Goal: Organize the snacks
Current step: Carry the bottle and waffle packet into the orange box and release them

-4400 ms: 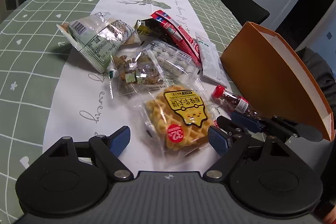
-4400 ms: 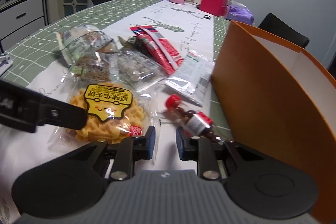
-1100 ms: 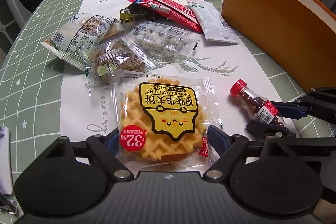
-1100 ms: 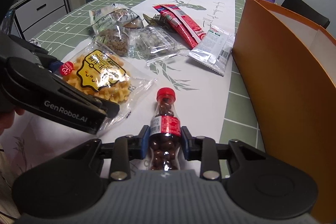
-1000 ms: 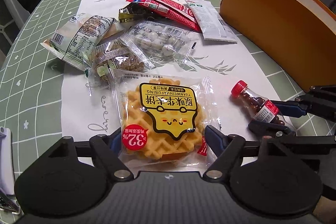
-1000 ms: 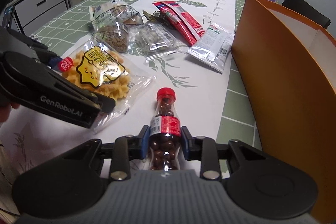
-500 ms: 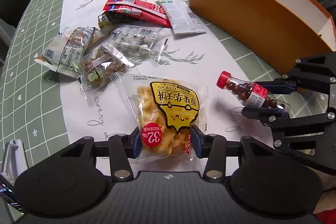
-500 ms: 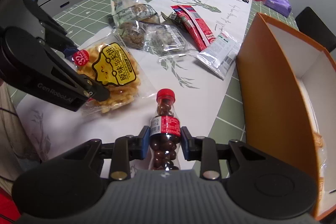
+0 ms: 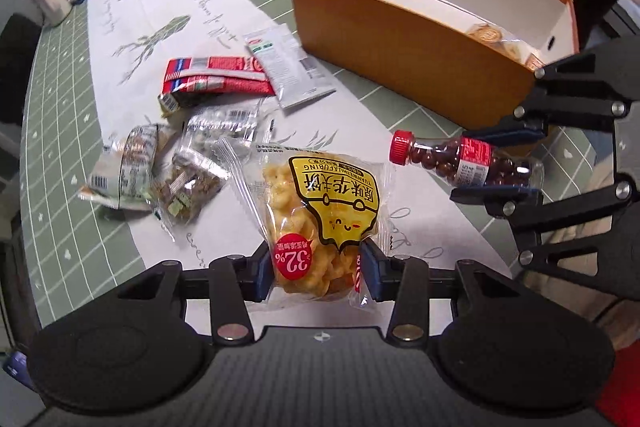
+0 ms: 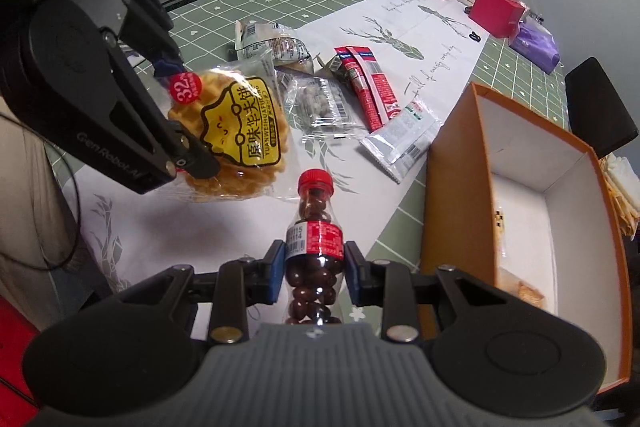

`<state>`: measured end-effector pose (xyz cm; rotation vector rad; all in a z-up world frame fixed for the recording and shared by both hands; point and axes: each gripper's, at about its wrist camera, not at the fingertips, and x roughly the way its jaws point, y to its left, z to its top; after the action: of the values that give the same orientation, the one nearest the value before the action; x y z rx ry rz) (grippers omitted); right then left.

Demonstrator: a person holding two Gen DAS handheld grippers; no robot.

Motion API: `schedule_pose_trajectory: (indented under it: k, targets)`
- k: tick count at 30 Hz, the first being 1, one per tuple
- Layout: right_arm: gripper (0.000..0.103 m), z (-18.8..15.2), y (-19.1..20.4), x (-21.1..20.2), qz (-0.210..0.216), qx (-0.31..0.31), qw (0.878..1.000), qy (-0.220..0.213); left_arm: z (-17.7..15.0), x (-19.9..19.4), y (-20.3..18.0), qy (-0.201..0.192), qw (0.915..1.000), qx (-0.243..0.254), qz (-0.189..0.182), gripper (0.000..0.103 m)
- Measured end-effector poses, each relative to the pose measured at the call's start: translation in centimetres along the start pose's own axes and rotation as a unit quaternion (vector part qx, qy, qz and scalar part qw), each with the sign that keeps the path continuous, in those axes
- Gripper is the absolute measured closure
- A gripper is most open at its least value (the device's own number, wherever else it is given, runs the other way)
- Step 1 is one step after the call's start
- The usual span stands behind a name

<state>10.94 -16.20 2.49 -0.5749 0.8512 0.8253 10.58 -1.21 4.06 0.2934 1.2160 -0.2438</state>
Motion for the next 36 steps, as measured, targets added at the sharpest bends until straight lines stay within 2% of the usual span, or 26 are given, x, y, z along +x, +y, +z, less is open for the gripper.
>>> schedule_pose_trajectory:
  k: [4, 7, 14, 21, 25, 30, 36]
  targets:
    - [0.074, 0.2, -1.6, -1.2, 0.005, 0.005, 1.0, 0.015, 1.6, -0.7, -0.6, 0.014, 0.9995, 0.029, 0.0, 0.054]
    - [0.074, 0.4, -2.7, -2.0, -0.007, 0.001, 1.0, 0.021, 3.0, -1.4, -1.3, 0.013, 0.9984, 0.054, 0.011, 0.054]
    - [0.074, 1.6, -6.1, -5.1, -0.051, 0.01, 0.999, -0.007, 7.1, -3.7, -2.9, -0.029, 0.9941, 0.098, 0.036, 0.054]
    - [0.074, 1.3, -10.5, -5.8, -0.091, 0.042, 0.995, -0.01, 11.2, -5.1, -4.4, -0.073, 0.9904, 0.115, 0.023, 0.054]
    - [0.074, 0.3, -13.2, -4.8, -0.108, 0.07, 0.992, 0.006, 13.5, -4.6, -5.5, -0.085, 0.9888, 0.121, 0.015, 0.055]
    - [0.074, -1.3, -15.6, -2.8, -0.105, 0.096, 0.989, 0.032, 16.3, -2.8, -6.8, -0.096, 0.9869, 0.13, 0.005, 0.055]
    - [0.074, -2.4, -17.2, 0.1, -0.102, 0.104, 0.987, 0.067, 18.9, 1.9, -8.1, -0.066, 0.988, 0.14, 0.004, 0.055]
